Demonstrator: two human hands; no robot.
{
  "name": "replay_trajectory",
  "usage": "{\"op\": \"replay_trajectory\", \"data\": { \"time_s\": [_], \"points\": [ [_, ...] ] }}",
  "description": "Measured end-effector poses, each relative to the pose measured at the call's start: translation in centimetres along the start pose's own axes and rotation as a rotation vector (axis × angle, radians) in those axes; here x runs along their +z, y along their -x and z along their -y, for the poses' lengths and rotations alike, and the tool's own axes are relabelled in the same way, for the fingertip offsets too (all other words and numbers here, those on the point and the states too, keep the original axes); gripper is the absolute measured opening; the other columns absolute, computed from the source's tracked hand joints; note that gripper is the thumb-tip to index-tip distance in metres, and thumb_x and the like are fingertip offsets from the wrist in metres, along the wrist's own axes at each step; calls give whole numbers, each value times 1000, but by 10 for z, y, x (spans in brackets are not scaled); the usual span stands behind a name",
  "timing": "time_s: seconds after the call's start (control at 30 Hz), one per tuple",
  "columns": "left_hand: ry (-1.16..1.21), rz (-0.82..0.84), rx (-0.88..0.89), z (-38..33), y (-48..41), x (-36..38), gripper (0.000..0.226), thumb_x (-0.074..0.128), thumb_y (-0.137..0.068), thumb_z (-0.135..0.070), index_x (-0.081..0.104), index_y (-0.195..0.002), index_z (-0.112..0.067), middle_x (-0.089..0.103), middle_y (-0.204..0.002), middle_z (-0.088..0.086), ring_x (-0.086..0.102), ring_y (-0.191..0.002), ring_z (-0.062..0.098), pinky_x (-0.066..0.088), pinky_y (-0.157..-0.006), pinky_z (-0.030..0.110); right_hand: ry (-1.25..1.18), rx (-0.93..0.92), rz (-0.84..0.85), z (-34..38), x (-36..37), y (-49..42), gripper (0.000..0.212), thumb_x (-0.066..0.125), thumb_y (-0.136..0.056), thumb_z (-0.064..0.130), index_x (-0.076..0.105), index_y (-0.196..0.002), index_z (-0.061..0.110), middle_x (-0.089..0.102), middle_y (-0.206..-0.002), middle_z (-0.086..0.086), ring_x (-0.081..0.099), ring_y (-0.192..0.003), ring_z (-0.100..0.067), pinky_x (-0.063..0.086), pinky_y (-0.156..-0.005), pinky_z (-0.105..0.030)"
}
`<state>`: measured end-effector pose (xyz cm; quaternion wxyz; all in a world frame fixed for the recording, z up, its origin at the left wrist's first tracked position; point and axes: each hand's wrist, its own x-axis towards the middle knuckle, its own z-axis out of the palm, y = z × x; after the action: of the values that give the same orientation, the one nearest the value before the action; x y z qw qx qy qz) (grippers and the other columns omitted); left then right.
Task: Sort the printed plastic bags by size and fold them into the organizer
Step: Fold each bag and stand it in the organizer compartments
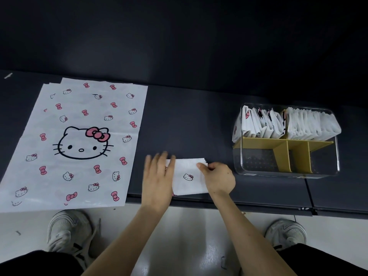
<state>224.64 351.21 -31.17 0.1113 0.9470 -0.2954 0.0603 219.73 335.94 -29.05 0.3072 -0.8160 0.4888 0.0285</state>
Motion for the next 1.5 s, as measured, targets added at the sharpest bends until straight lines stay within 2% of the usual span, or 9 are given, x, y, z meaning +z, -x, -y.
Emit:
{"op": "replay_trajectory", "data": {
  "time_s": [0.13,0.23,0.33,0.5,0.73,0.9,1.07,1.27,1.5],
  "points": [
    [92,231,20,-1,6,7,56,16,-103,-33,50,-135,-2,49,-140,16,42,-133,33,20,-111,42,29,-22,-6,-1,0,1,33,61,-85,51,69,-82,19,68,-80,-1,59,-76,-21,35,-61,-26],
    [67,239,25,1,9,13,60,9,-102,-36,41,-141,-4,41,-147,13,34,-138,29,17,-113,43,43,-73,-61,0,0,3,30,63,-86,46,66,-93,17,68,-88,-2,63,-85,-24,37,-62,-26],
    [73,231,41,1,9,15,59,9,-102,-37,41,-141,-5,40,-147,14,33,-139,29,17,-113,44,251,-470,-404,0,11,11,31,55,-87,37,66,-107,15,65,-96,-8,62,-82,-29,46,-66,-34],
    [70,246,41,2,10,16,57,9,-103,-35,40,-142,-7,38,-148,14,29,-140,27,12,-115,41,483,-810,-65,-9,39,22,48,21,-100,37,51,-135,22,51,-140,-6,44,-132,-26,21,-109,-49],
    [34,250,55,3,10,17,58,7,-102,-34,36,-144,-7,36,-149,14,27,-140,27,16,-112,43,580,-729,37,-42,16,1,55,6,-102,44,36,-145,25,39,-149,-1,32,-140,-24,13,-112,-52],
    [0,274,102,5,7,17,59,6,-102,-35,38,-142,-7,38,-148,14,33,-139,28,18,-111,43,454,-723,-12,-6,-5,-5,42,37,-96,32,61,-124,13,63,-122,-6,59,-108,-31,48,-88,-42],
    [-26,288,392,24,-8,16,58,4,-103,-35,36,-144,-9,38,-149,13,34,-139,27,19,-111,43,490,-570,339,17,-23,-15,28,56,-93,29,52,-119,20,60,-120,-1,55,-109,-23,42,-84,-32],
    [-62,218,733,37,-34,9,50,23,-101,-38,43,-141,-16,39,-149,8,34,-139,26,19,-113,43,519,-510,296,-3,-26,15,22,52,-93,30,58,-103,10,59,-112,-5,52,-107,-24,36,-76,-28],
    [731,151,213,27,36,-7,49,45,-93,-54,63,-123,-19,58,-128,-17,44,-129,4,38,-104,25,-528,172,462,-22,-26,42,15,53,-83,-4,44,-75,5,59,-81,-16,64,-50,-28,46,-41,-26]
  ]
}}
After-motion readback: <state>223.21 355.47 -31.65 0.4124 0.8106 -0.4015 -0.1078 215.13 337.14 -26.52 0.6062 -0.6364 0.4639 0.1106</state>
